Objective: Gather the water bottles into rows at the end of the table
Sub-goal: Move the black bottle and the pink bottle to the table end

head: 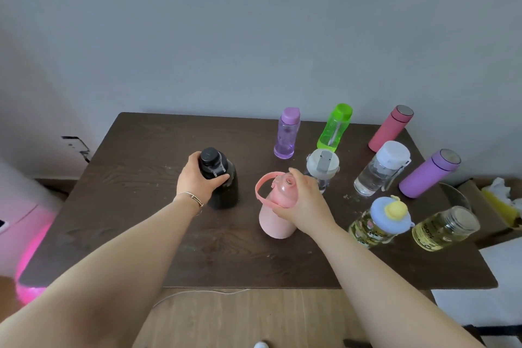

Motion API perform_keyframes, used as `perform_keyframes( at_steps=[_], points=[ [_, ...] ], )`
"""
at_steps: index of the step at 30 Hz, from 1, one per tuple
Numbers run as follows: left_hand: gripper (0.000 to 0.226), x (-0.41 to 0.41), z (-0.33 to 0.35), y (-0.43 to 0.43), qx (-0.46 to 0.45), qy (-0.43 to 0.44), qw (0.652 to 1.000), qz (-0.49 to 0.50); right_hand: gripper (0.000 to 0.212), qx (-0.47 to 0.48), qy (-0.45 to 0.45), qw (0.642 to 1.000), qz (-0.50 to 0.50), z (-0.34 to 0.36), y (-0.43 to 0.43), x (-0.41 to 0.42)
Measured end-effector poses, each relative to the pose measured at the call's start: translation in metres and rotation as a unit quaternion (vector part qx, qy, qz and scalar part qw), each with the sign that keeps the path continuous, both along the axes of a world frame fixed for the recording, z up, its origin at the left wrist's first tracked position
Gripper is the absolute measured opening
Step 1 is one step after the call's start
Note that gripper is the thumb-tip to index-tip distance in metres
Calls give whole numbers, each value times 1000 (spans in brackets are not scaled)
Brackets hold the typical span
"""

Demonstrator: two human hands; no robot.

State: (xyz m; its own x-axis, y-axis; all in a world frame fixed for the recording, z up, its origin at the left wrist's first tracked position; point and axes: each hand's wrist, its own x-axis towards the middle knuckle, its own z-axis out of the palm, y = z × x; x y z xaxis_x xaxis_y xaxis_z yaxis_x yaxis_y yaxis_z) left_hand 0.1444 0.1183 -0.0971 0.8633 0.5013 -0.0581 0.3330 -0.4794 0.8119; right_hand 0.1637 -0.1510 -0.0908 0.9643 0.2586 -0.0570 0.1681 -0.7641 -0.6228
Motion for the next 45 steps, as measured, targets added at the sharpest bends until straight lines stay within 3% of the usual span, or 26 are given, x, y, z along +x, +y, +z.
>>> perform_keyframes(
  at_steps=[14,27,45],
  points=[
    [78,-9,22,138,0,-31,994,105,102,4,-9,996,86,31,157,69],
    [78,59,27,312,-22,-30,999,8,98,-3,-11,1000,11,31,329,107],
    [79,164,-2,362,-33,-23,999,14,99,-37,-29,999,5,4,415,222]
  ],
)
